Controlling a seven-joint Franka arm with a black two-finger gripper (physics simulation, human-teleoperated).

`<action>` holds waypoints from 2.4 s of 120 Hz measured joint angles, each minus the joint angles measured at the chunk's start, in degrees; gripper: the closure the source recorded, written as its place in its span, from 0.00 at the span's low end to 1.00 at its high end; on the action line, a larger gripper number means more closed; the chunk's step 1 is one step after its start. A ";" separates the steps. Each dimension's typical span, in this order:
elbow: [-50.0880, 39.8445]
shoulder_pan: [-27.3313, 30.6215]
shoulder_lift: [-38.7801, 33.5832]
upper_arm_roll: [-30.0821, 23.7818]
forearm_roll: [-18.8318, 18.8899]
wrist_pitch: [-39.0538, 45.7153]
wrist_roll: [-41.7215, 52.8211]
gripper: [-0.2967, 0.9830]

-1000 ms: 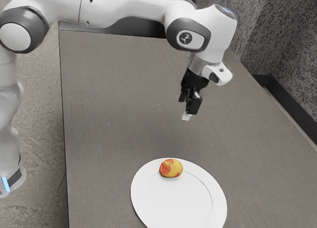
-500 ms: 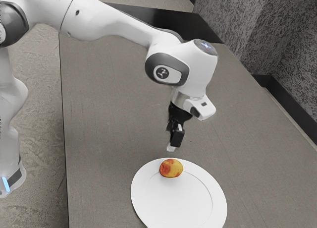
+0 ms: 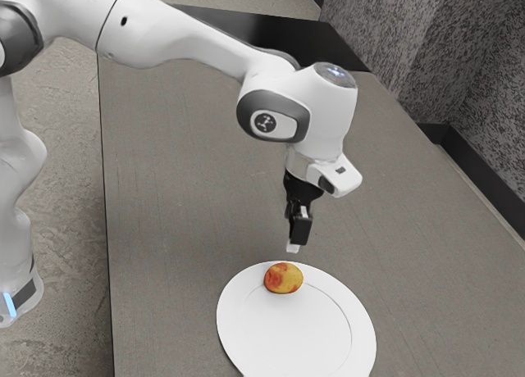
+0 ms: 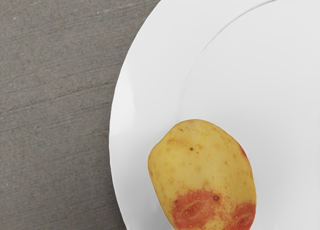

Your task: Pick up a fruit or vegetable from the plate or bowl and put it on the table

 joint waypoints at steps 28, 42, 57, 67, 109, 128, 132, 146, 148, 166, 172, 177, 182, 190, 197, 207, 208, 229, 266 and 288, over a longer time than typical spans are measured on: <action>-0.08 0.96 0.86 0.00 0.02 0.37 -0.21 0.23; -0.02 1.11 2.08 0.00 0.00 0.67 -0.28 0.23; -0.12 1.04 2.61 0.00 -0.05 1.02 -0.35 0.23; -0.91 0.94 2.69 0.00 -0.07 1.25 -0.39 0.23; -1.58 0.33 4.78 0.00 -0.13 2.38 -0.47 0.23; -1.57 -0.67 6.00 -0.05 -0.16 3.07 -0.49 0.23; -1.57 -0.90 6.19 -0.07 -0.16 3.31 -0.50 0.23; -1.51 -1.31 6.75 -0.08 -0.17 3.93 -0.51 0.23; -1.52 -1.29 6.79 -0.08 -0.17 4.00 -0.51 0.23; -1.57 -0.88 7.32 -0.08 -0.23 4.41 -0.52 0.23; -1.54 -0.81 7.72 -0.09 -0.24 4.60 -0.53 0.23; -1.51 -0.86 7.97 -0.10 -0.24 4.76 -0.53 0.23; -1.50 -0.93 8.27 -0.10 -0.24 4.90 -0.53 0.23; -1.50 -0.99 8.54 -0.10 -0.28 5.09 -0.53 0.23; -1.49 -0.90 8.65 -0.10 -0.30 5.20 -0.54 0.23; -1.51 -0.80 9.01 -0.09 -0.36 5.31 -0.54 0.23; -1.50 -0.80 9.07 -0.09 -0.37 5.32 -0.54 0.23; -1.49 -0.81 9.37 -0.09 -0.40 5.46 -0.44 0.43; -0.12 -1.92 6.48 1.08 0.10 5.42 -0.24 0.56; 4.89 -1.69 6.62 5.20 0.39 4.92 1.06 0.59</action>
